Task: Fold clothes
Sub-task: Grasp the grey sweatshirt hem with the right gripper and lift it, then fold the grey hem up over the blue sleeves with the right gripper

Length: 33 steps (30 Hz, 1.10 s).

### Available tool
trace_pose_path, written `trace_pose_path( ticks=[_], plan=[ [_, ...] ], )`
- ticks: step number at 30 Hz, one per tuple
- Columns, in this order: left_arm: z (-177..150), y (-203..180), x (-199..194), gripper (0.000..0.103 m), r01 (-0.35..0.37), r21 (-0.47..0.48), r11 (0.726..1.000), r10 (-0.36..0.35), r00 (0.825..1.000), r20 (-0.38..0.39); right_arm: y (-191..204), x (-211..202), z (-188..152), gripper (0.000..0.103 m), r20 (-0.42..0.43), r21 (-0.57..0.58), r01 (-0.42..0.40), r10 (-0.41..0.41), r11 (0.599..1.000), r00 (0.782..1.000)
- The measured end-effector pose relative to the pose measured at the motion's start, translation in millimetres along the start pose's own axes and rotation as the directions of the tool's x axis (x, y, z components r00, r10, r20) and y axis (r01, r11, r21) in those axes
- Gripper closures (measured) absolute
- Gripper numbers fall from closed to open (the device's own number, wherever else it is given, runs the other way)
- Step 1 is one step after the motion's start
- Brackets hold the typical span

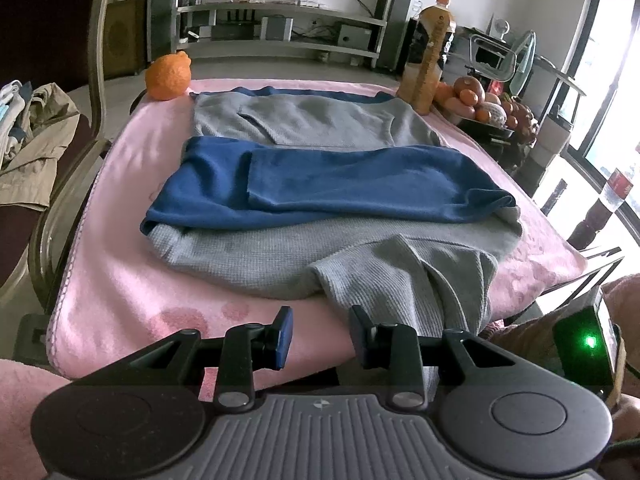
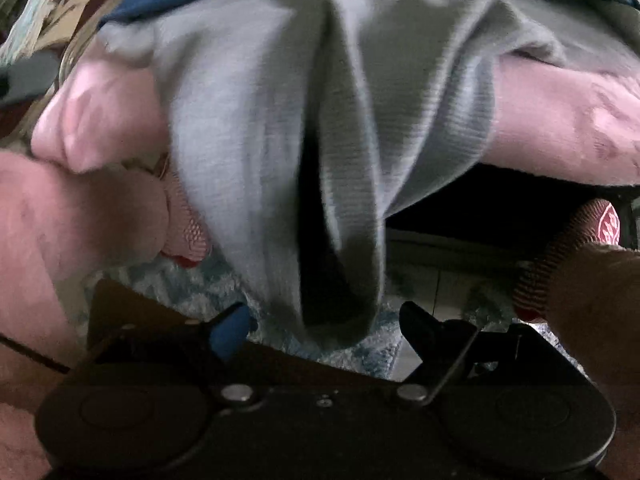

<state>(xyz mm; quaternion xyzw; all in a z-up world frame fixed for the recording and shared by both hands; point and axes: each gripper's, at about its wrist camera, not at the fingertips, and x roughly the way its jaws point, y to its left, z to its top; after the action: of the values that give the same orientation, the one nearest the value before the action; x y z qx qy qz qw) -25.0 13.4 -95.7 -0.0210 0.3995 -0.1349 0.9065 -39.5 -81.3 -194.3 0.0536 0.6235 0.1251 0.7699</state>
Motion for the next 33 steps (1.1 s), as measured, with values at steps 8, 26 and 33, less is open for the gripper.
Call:
trace_pose_path(
  ticks=[8,26,33],
  plan=[
    [-1.1,-2.1,1.5,0.071,-0.008,0.014,1.0,0.008,1.0,-0.004,9.5,29.2,9.3,0.011,-0.059,-0.102,-0.13,0.125,0.986,0.99],
    [-0.4,1.5,-2.4,0.071,-0.016,-0.006,1.0,0.016,1.0,0.015,26.6,-17.1,-10.9,0.092,-0.07,0.005,-0.118,0.118,0.993,0.991],
    [21.1,17.1,-34.0,0.072,-0.026,-0.092,0.995,0.042,0.984,0.175,9.1,-128.9,47.3,0.092,0.249,0.131,-0.427,0.387,0.895,0.888]
  ],
)
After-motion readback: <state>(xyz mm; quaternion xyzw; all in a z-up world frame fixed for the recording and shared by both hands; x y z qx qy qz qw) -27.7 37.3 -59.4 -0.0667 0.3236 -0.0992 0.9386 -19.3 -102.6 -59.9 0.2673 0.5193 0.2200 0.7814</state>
